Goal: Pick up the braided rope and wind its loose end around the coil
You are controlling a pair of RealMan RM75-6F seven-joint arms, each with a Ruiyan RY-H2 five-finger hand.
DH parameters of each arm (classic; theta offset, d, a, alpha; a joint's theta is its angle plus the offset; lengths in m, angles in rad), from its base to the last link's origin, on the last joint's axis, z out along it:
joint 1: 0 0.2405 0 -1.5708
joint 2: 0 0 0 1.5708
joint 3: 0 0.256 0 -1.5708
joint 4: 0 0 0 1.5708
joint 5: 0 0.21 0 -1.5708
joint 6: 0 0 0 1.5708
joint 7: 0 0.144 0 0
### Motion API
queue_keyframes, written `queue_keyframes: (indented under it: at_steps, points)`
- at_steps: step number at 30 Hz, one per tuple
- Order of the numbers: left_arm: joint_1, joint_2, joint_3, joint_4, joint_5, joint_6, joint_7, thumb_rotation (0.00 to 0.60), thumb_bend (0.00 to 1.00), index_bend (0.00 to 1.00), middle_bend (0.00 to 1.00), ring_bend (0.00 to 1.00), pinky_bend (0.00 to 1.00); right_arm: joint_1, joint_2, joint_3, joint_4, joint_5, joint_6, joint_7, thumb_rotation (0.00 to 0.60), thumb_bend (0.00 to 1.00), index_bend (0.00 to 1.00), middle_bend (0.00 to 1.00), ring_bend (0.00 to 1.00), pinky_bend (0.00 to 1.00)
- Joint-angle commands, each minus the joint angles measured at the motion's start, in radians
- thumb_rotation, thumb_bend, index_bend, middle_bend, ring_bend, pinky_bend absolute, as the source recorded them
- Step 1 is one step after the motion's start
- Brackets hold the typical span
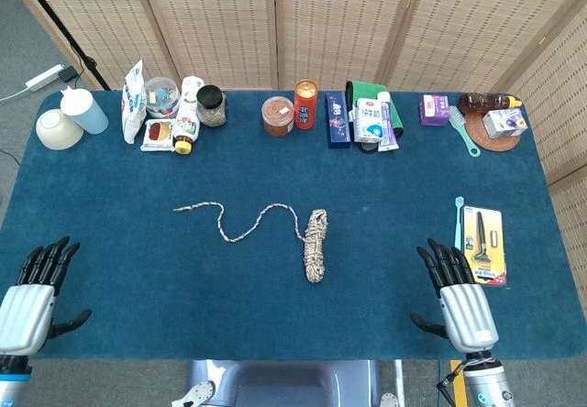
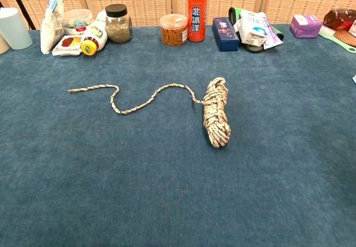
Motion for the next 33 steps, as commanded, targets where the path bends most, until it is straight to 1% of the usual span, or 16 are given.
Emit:
queue_keyframes:
  at_steps: [1, 2, 4, 7, 11, 14, 18, 20, 25, 30, 33]
  points:
    - [-0.075, 0.003, -0.042, 0.006, 0.006, -0.069, -0.009, 0.600, 0.18, 0.15, 0.00, 0.00, 0.00, 0.001, 0.007, -0.001, -0.004, -0.001, 0.000, 0.013, 0.600, 0.00, 0.00, 0.00, 0.00, 0.00]
    - [-0.098, -0.001, -0.057, 0.009, 0.004, -0.089, 0.002, 0.600, 0.19, 0.20, 0.00, 0.00, 0.00, 0.001, 0.011, 0.000, -0.005, 0.000, 0.001, 0.020, 0.600, 0.00, 0.00, 0.00, 0.00, 0.00]
    - [-0.134, -0.014, -0.081, 0.013, -0.009, -0.122, 0.028, 0.600, 0.20, 0.24, 0.00, 0.00, 0.00, 0.001, 0.015, 0.001, -0.006, 0.001, 0.002, 0.028, 0.600, 0.00, 0.00, 0.00, 0.00, 0.00]
    - [-0.195, -0.045, -0.120, 0.018, -0.060, -0.191, 0.086, 0.600, 0.22, 0.26, 0.00, 0.00, 0.00, 0.001, 0.022, 0.002, -0.008, 0.003, 0.003, 0.039, 0.600, 0.00, 0.00, 0.00, 0.00, 0.00]
    - [-0.273, -0.107, -0.156, 0.048, -0.130, -0.281, 0.148, 0.600, 0.22, 0.27, 0.00, 0.00, 0.00, 0.003, 0.026, 0.006, -0.009, 0.010, 0.002, 0.049, 0.600, 0.00, 0.00, 0.00, 0.00, 0.00]
    - [-0.332, -0.167, -0.177, 0.101, -0.186, -0.348, 0.179, 0.600, 0.23, 0.27, 0.00, 0.00, 0.00, 0.006, 0.028, 0.005, -0.009, 0.014, -0.006, 0.054, 0.600, 0.00, 0.00, 0.00, 0.00, 0.00]
    - [-0.388, -0.224, -0.194, 0.157, -0.239, -0.413, 0.183, 0.600, 0.23, 0.32, 0.00, 0.00, 0.00, 0.009, 0.030, 0.007, -0.008, 0.023, -0.012, 0.058, 0.600, 0.00, 0.00, 0.00, 0.00, 0.00]
    - [-0.435, -0.260, -0.209, 0.211, -0.278, -0.467, 0.198, 0.600, 0.23, 0.33, 0.00, 0.00, 0.00, 0.011, 0.032, 0.012, -0.007, 0.035, -0.016, 0.066, 0.600, 0.00, 0.00, 0.00, 0.00, 0.00]
    - [-0.501, -0.322, -0.239, 0.296, -0.341, -0.497, 0.242, 0.600, 0.24, 0.33, 0.00, 0.00, 0.00, 0.015, 0.037, 0.020, -0.004, 0.049, -0.018, 0.077, 0.600, 0.00, 0.00, 0.00, 0.00, 0.00]
    - [-0.545, -0.379, -0.245, 0.366, -0.385, -0.505, 0.284, 0.600, 0.28, 0.33, 0.00, 0.00, 0.00, 0.021, 0.036, 0.024, 0.000, 0.064, -0.029, 0.078, 0.600, 0.00, 0.00, 0.00, 0.00, 0.00]
    - [-0.572, -0.416, -0.251, 0.413, -0.417, -0.523, 0.287, 0.600, 0.31, 0.33, 0.00, 0.00, 0.00, 0.024, 0.032, 0.026, 0.002, 0.073, -0.034, 0.074, 0.600, 0.00, 0.00, 0.00, 0.00, 0.00]
